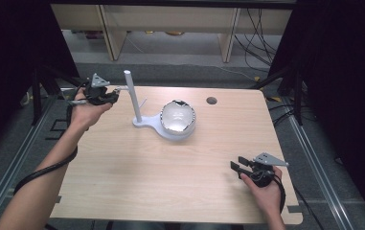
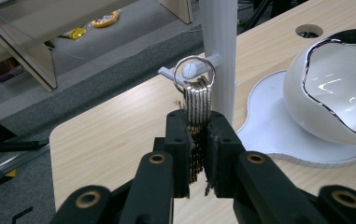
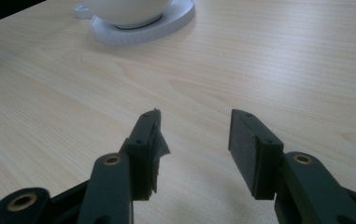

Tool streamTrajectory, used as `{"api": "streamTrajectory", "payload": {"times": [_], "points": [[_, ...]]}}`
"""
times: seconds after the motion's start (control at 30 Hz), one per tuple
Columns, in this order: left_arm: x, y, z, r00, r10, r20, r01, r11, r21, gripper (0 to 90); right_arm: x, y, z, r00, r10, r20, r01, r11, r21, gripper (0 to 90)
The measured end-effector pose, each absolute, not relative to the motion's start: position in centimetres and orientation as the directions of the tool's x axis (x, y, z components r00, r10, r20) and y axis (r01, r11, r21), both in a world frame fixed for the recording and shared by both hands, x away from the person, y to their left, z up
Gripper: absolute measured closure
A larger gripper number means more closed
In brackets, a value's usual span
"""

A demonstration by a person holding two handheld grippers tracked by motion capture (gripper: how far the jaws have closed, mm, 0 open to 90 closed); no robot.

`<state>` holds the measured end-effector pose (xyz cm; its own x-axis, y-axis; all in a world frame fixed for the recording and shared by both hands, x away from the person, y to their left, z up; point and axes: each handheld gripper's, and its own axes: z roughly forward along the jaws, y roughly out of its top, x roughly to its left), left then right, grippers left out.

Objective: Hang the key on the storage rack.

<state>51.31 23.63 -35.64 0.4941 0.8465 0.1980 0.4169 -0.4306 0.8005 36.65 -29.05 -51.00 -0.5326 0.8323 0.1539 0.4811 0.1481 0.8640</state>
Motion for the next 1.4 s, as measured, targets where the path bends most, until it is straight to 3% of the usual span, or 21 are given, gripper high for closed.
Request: {"api": "streamTrajectory", "payload": {"times": [0.83,1.03,1.07,1.3,1.4], "points": [[52.3,22.4,-37.1,0.492,0.855,0.163,0.433,-0.403,0.807,79.5,36.3,-29.1,-50.8,-0.515,0.838,0.179,0.508,0.131,0.851,54.4],[52.0,22.4,-37.0,0.479,0.865,0.149,0.434,-0.381,0.817,74.5,36.1,-29.0,-50.7,-0.514,0.834,0.202,0.524,0.119,0.843,54.3],[51.8,22.6,-37.0,0.481,0.864,0.149,0.426,-0.38,0.821,72.0,36.4,-29.2,-50.8,-0.534,0.829,0.164,0.486,0.143,0.862,54.2],[50.6,22.9,-37.0,0.478,0.866,0.148,0.412,-0.37,0.833,60.9,36.4,-29.2,-50.8,-0.535,0.829,0.16,0.481,0.143,0.865,54.1],[49.9,23.2,-37.2,0.459,0.882,0.108,0.4,-0.314,0.861,57.7,36.4,-29.1,-50.8,-0.531,0.831,0.163,0.485,0.141,0.863,54.0]]}}
